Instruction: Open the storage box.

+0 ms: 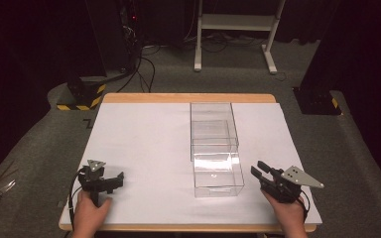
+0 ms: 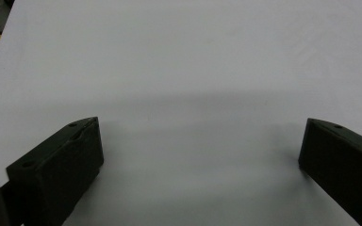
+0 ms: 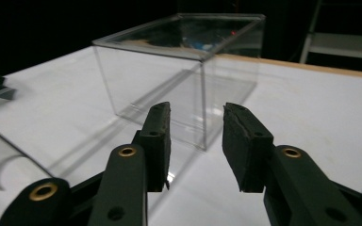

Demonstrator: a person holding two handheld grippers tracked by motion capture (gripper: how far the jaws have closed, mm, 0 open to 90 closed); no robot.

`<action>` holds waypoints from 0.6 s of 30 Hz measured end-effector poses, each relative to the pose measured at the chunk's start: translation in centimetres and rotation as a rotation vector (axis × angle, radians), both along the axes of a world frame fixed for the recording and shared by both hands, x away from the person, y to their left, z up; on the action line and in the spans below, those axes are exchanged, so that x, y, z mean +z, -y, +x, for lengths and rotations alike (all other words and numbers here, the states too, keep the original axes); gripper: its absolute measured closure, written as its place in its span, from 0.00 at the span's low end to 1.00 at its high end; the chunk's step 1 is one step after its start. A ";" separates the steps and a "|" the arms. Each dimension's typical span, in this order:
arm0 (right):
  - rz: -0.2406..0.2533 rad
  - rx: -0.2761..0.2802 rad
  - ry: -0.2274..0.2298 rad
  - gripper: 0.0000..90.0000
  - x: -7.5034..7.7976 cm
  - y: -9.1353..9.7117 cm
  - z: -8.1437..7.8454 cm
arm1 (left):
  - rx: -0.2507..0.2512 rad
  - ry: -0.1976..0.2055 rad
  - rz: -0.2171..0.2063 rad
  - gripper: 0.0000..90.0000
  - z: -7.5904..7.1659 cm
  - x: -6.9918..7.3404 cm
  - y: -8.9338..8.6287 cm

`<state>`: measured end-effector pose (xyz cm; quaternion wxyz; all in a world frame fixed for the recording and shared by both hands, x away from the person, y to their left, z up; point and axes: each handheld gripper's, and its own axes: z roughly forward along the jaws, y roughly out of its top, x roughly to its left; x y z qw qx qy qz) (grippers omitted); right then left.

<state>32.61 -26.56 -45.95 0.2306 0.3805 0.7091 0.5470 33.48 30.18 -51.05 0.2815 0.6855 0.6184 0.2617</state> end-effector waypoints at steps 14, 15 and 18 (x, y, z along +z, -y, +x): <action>-0.142 -0.190 -0.094 0.53 -2.6 1.5 1.2 | 0.002 0.001 -0.002 0.01 0.0 0.0 0.0; -0.162 -0.207 -0.109 0.52 -2.8 1.5 1.3 | 0.002 0.001 -0.002 0.01 0.0 0.0 0.0; -0.213 -0.238 -0.148 0.48 -3.5 1.6 1.6 | 0.002 0.001 -0.002 0.01 0.0 0.0 0.0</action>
